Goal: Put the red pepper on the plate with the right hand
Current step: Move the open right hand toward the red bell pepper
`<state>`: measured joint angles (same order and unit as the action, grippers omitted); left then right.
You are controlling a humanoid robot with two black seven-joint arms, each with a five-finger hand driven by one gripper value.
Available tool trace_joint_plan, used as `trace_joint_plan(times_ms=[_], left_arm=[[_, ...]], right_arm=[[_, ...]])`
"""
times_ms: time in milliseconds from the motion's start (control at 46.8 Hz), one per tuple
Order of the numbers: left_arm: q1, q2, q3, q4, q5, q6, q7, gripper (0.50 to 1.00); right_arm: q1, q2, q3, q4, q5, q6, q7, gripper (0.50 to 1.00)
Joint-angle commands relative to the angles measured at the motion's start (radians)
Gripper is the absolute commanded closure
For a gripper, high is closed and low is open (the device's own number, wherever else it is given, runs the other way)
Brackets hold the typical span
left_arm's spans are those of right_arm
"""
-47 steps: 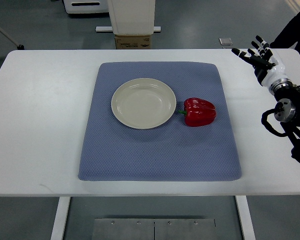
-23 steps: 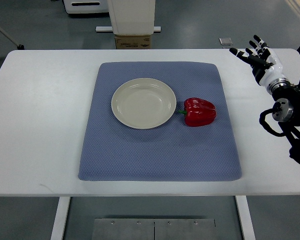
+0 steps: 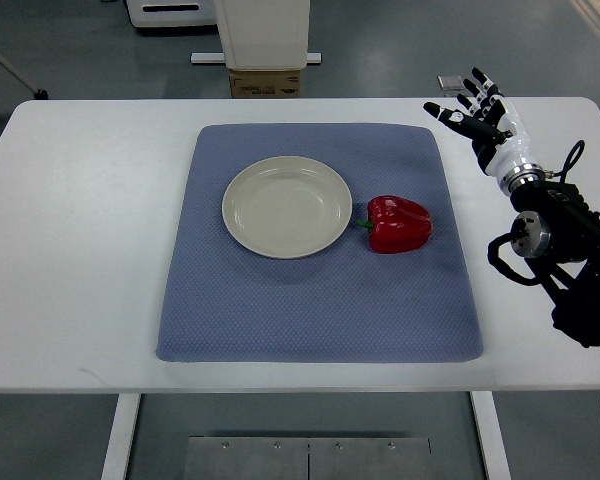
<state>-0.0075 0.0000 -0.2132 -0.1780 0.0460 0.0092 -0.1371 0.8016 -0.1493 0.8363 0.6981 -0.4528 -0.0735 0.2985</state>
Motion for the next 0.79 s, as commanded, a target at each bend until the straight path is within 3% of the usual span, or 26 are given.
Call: trace_joint_plan(times_ms=[0, 257, 471, 770], left_arm=[[0.0, 0.0, 0.0, 0.0, 0.0, 0.0, 0.001, 0.5], [0.0, 0.0, 0.0, 0.0, 0.0, 0.0, 0.001, 0.5], [0.0, 0.0, 0.0, 0.0, 0.0, 0.0, -0.001, 0.5], [0.0, 0.0, 0.0, 0.0, 0.0, 0.0, 0.001, 0.5]], right_arm=[[0.001, -0.001, -0.006, 0.0, 0.0, 0.0, 0.004, 0.5], [0.004, 0.002, -0.009, -0.002, 0.0, 0.006, 0.002, 0.5], [0.011, -0.01, -0.009, -0.002, -0.001, 0.139, -0.005, 0.5], [0.034, -0.056, -0.049, 0.0, -0.001, 0.162, -0.013, 0.5]])
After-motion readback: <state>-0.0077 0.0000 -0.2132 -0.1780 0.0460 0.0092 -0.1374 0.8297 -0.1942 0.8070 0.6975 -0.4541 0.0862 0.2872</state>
